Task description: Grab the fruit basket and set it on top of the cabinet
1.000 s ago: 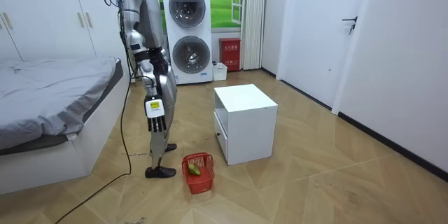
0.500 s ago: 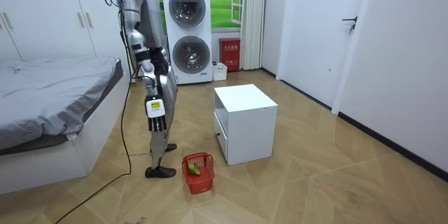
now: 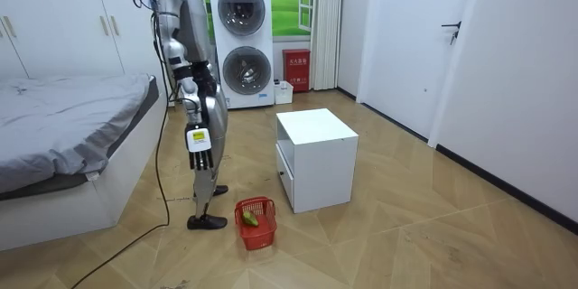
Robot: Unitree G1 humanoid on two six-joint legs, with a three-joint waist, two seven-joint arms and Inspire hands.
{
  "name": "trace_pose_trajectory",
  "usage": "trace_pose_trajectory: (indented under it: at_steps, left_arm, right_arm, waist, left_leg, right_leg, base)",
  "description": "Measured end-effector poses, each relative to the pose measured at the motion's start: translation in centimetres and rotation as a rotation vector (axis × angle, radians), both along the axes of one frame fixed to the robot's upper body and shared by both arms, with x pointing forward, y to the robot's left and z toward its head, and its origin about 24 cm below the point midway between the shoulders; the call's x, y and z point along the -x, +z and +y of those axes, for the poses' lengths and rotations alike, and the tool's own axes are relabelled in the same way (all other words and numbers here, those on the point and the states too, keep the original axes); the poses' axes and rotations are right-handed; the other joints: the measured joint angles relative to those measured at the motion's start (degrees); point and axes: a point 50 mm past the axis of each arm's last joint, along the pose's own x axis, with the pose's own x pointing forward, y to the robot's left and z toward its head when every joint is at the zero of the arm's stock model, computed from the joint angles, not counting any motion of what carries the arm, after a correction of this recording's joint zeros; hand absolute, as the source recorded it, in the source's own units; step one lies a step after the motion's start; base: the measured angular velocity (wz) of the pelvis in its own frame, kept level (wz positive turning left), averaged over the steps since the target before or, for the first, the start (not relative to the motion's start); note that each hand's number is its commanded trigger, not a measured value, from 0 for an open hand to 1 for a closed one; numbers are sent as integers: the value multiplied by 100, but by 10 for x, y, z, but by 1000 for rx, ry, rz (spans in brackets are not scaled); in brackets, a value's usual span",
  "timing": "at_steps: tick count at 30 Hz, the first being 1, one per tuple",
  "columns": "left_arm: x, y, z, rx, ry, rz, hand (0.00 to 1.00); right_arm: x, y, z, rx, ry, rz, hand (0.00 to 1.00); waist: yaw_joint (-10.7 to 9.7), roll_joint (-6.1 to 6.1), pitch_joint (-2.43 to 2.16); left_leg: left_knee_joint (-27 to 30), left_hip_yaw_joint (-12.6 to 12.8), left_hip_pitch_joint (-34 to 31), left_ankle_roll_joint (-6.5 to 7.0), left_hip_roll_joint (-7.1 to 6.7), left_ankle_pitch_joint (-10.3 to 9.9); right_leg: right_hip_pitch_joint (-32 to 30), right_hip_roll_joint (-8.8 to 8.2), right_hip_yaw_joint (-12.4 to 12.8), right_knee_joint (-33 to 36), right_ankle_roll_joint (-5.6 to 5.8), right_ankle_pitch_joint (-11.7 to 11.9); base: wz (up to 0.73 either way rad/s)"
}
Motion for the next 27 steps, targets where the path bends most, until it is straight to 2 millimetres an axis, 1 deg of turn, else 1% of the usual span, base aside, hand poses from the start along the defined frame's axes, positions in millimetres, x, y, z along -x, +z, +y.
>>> trace_pose_trajectory:
  at_steps: [3, 4, 5, 7, 8, 9, 10, 11, 12, 13, 14, 15, 16, 17, 18, 19, 20, 21, 22, 23, 24, 25, 26, 27]
  left_arm:
    - [-2, 0, 0, 4, 0, -6, 0]
    - [-5, 0, 0, 5, -1, -16, 0]
    - [-7, 0, -1, 7, -4, -25, 0]
    - [-12, 0, -1, 12, -9, -40, 0]
    - [-12, 0, 0, 16, 0, -42, 0]
    - [-13, 0, 1, 17, 9, -46, 0]
    - [-15, 0, 3, 16, 34, -54, 0]
    - [-18, 0, 6, 14, 61, -67, 0]
    - [-20, 0, 9, 11, 73, -78, 0]
    - [-21, 1, 11, 9, 75, -84, 0]
    - [-22, 2, 14, 4, 86, -95, 0]
    - [-21, 2, 16, 1, 93, -95, 0]
    - [-18, 3, 20, -9, 95, -92, 0]
    - [-19, 4, 24, -18, 100, -97, 0]
    - [-19, 5, 25, -21, 100, -97, 0]
    - [-21, 5, 28, -25, 107, -105, 0]
    - [-26, 6, 30, -30, 114, -120, 0]
    - [-28, 7, 31, -34, 121, -127, 0]
    - [-37, 8, 33, -44, 114, -151, 0]
    - [-49, 9, 35, -49, 117, -184, 0]
    - [-54, 10, 35, -52, 124, -202, 0]
    - [-63, 10, 34, -52, 135, -230, 0]
    - [-69, 11, 33, -49, 136, -252, 0]
    - [-72, 11, 32, -48, 136, -264, 0]
  right_arm:
    - [-2, 0, 0, 3, -18, -13, 0]
    - [-4, 0, -1, 4, -35, -22, 0]
    - [-5, 0, -2, 7, -59, -30, 0]
    - [-8, 1, -4, 18, -79, -43, 0]
    - [-13, 1, -6, 30, -77, -59, 0]
    - [-16, 2, -6, 35, -78, -68, 0]
    - [-20, 2, -8, 47, -72, -79, 0]
    - [-27, 4, -10, 60, -59, -98, 0]
    - [-33, 5, -12, 72, -49, -116, 0]
    - [-37, 6, -13, 78, -51, -132, 0]
    - [-37, 6, -15, 90, -87, -145, 0]
    - [-35, 6, -17, 96, -115, -146, 0]
    - [-37, 8, -20, 112, -155, -164, 0]
    - [-49, 10, -22, 126, -188, -212, 0]
    - [-59, 11, -23, 129, -202, -248, 0]
    - [-80, 16, -24, 133, -219, -328, 0]
    - [-99, 20, -23, 130, -228, -395, 0]
    - [-111, 23, -22, 125, -233, -435, 0]
    - [-133, 30, -20, 120, -236, -507, 0]
    - [-153, 37, -18, 116, -247, -572, 0]
    - [-160, 40, -18, 116, -257, -593, 0]
    - [-172, 45, -17, 118, -278, -631, 0]
    - [-176, 47, -17, 121, -300, -646, 0]
    - [-179, 49, -17, 122, -311, -656, 0]
  waist:
    - [-10, 4, -5]
    - [-36, 10, -7]
    - [-39, 34, -4]
    - [-32, 43, 5]
    - [-20, 49, 6]
    - [-20, 56, 11]
    - [-21, 54, 4]
    - [-17, 76, 0]
    - [-26, 129, -50]
    - [-39, 165, -44]
    - [-37, 124, -3]
    - [-16, 70, -5]
    - [112, -41, -20]
    - [263, -125, -35]
    - [319, -153, -35]
    - [397, -211, -37]
    - [419, -252, -46]
    - [422, -260, -50]
    - [429, -289, -42]
    - [444, -302, -11]
    - [451, -302, -1]
    - [454, -297, -1]
    - [453, -257, -11]
    - [470, -263, -3]
  left_leg:
    - [47, -25, -105, 2, 3, -1]
    - [127, -53, -202, 6, 5, 0]
    - [201, -66, -262, 28, 5, -13]
    - [401, -55, -402, 62, -5, -33]
    - [563, -5, -501, 97, -13, -54]
    - [615, 19, -559, 100, -32, -54]
    - [643, 56, -683, 153, -86, -37]
    - [644, 91, -863, 252, -130, -62]
    - [660, 157, -1145, 345, -111, -35]
    - [724, 238, -1271, 403, -76, -43]
    - [860, 343, -1416, 474, -103, -59]
    - [895, 388, -1436, 513, -146, -64]
    - [970, 506, -1516, 570, -249, -83]
    - [1157, 569, -1722, 617, -281, -112]
    - [1263, 589, -1860, 628, -273, -120]
    - [1501, 626, -2184, 642, -224, -125]
    - [1800, 628, -2613, 650, -141, -130]
    - [1959, 624, -2854, 651, -98, -130]
    - [2302, 622, -3334, 652, -9, -131]
    - [2689, 595, -3800, 651, 76, -132]
    - [2906, 558, -4016, 647, 129, -135]
    - [3260, 443, -4382, 627, 206, -147]
    - [3513, 265, -4683, 572, 181, -181]
    - [3634, 211, -4810, 546, 178, -205]
  right_leg:
    - [-115, -24, -87, 109, 7, -5]
    - [-173, -42, -179, 206, 9, -5]
    - [-238, -54, -182, 310, 11, -7]
    - [-409, -99, -175, 486, 12, -7]
    - [-555, -137, -165, 670, 11, -7]
    - [-651, -171, -165, 759, 11, -7]
    - [-833, -228, -160, 869, 13, -3]
    - [-1001, -266, -149, 842, 81, 37]
    - [-1105, -299, -112, 693, 184, 101]
    - [-1221, -328, -151, 870, 166, 68]
    - [-1448, -538, -294, 1873, 82, -168]
    - [-1461, -648, -335, 2422, 86, -247]
    - [-1419, -854, -297, 3282, 90, -274]
    - [-1260, -952, -285, 3702, 73, -237]
    - [-1156, -964, -284, 3732, 62, -189]
    - [-994, -986, -309, 3582, 47, -62]
    - [-792, -991, -364, 3235, 63, 40]
    - [-718, -994, -389, 3031, 93, 60]
    - [-652, -1019, -411, 2647, 111, 55]
    - [-639, -964, -400, 2354, 390, -376]
    - [-689, -915, -423, 2285, 441, -627]
    - [-833, -844, -489, 2329, 371, -1015]
    - [-999, -787, -572, 2513, 331, -1328]
    - [-1125, -800, -565, 2710, 325, -1488]
  base:
    - [7]
    - [14]
    - [15]
    - [4]
    - [-9]
    - [-20]
    - [-24]
    - [-21]
    - [-10]
    - [13]
    - [26]
    - [28]
    - [0]
    - [-13]
    - [-25]
    - [-17]
    - [-11]
    - [0]
    - [6]
    - [7]
    - [12]
    - [17]
    - [13]
    - [0]
